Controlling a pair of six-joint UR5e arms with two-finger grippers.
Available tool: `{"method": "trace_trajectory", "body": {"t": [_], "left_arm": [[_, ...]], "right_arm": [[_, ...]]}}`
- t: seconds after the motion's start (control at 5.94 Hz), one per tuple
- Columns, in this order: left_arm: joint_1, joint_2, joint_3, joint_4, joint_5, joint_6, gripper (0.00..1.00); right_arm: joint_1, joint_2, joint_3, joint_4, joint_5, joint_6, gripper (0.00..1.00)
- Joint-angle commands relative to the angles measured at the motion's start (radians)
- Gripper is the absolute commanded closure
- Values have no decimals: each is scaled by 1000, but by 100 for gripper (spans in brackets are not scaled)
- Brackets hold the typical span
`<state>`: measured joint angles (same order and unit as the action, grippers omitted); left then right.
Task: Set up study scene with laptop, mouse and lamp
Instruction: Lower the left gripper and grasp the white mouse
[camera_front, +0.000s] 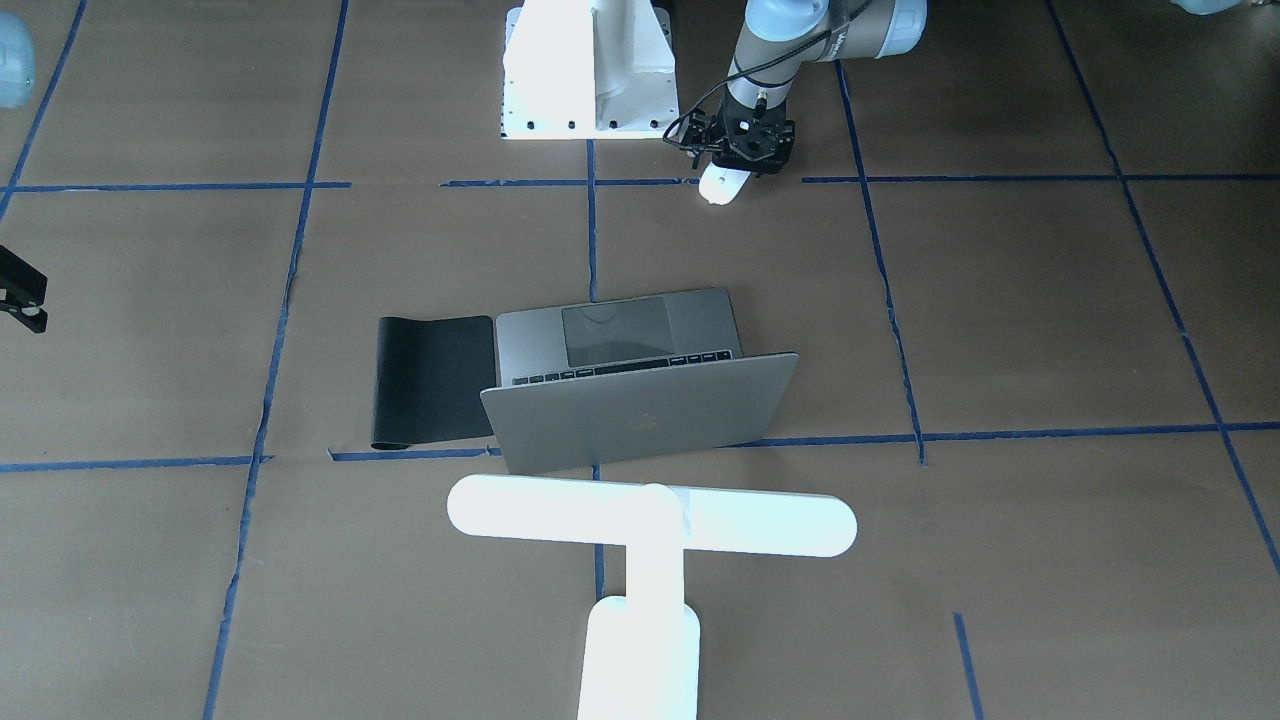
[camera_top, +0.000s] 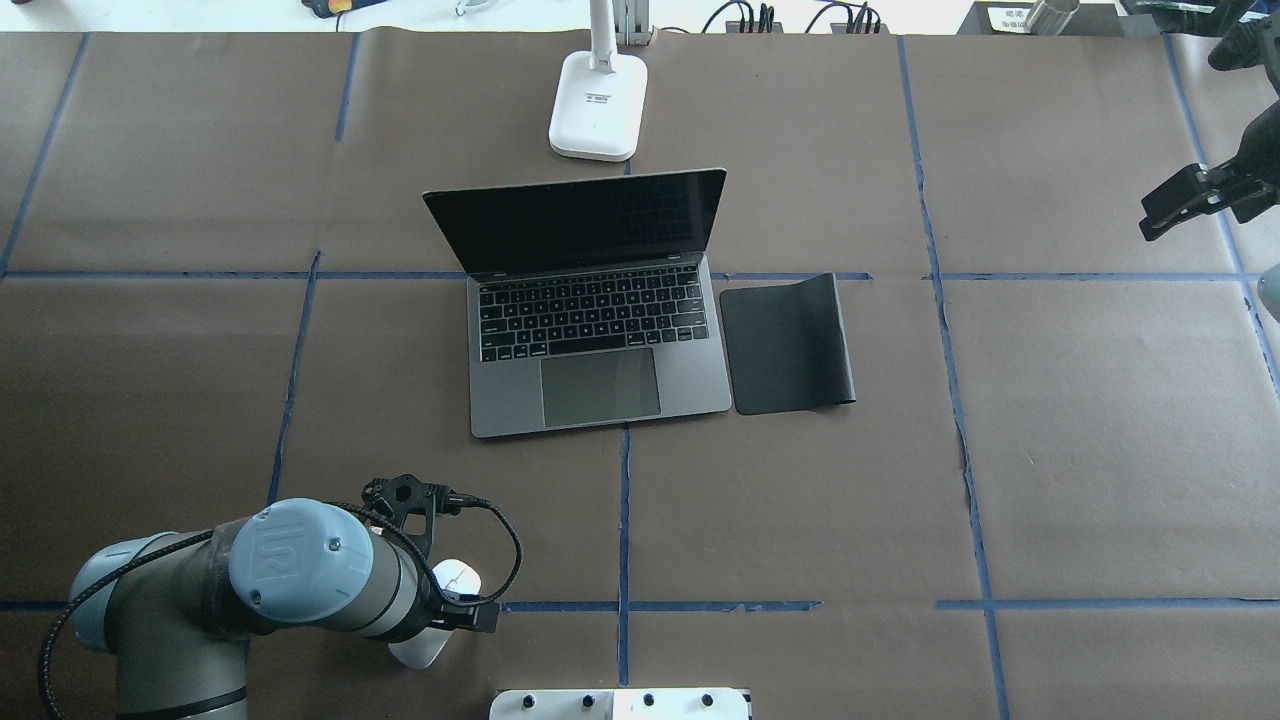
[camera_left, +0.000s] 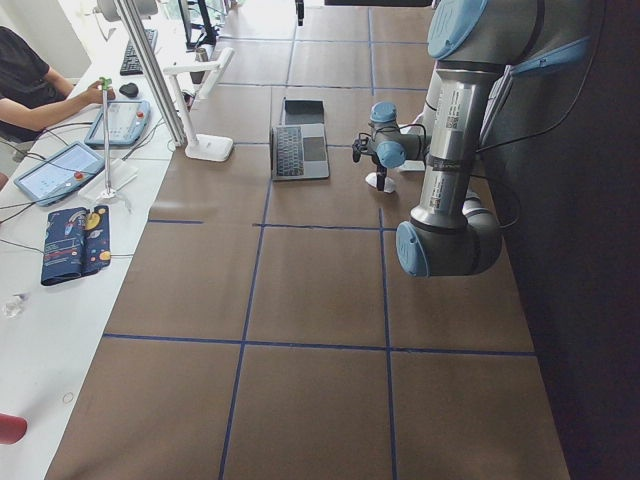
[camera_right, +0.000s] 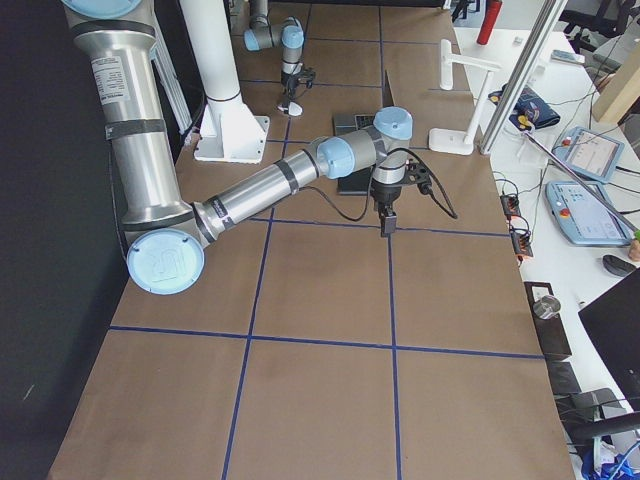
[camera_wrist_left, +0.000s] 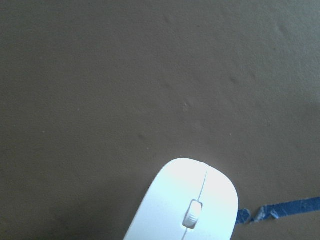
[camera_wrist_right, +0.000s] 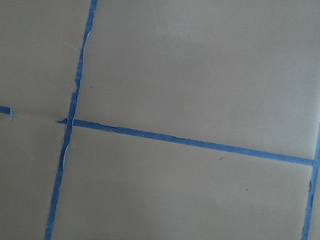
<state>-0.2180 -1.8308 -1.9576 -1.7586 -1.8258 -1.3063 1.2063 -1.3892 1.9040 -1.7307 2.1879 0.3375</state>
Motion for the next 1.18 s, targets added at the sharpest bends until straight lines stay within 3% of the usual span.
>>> {"method": "trace_trajectory", "body": {"t": [0.0,0.67,0.84,1.01], "left_arm": [[3,-13,11,-1,5,-13,2],[0,-10,-7,4,0,-15,80],[-3,-7,-27,7,2,-15,91],[-15,-2,-81,17,0,-15,93]], "right_arm": [[1,1,1,-1,1,0,0],[1,2,3,0,1,0,0],[1,4,4,0,1,0,0],[1,2,7,0,1,0,0]]}}
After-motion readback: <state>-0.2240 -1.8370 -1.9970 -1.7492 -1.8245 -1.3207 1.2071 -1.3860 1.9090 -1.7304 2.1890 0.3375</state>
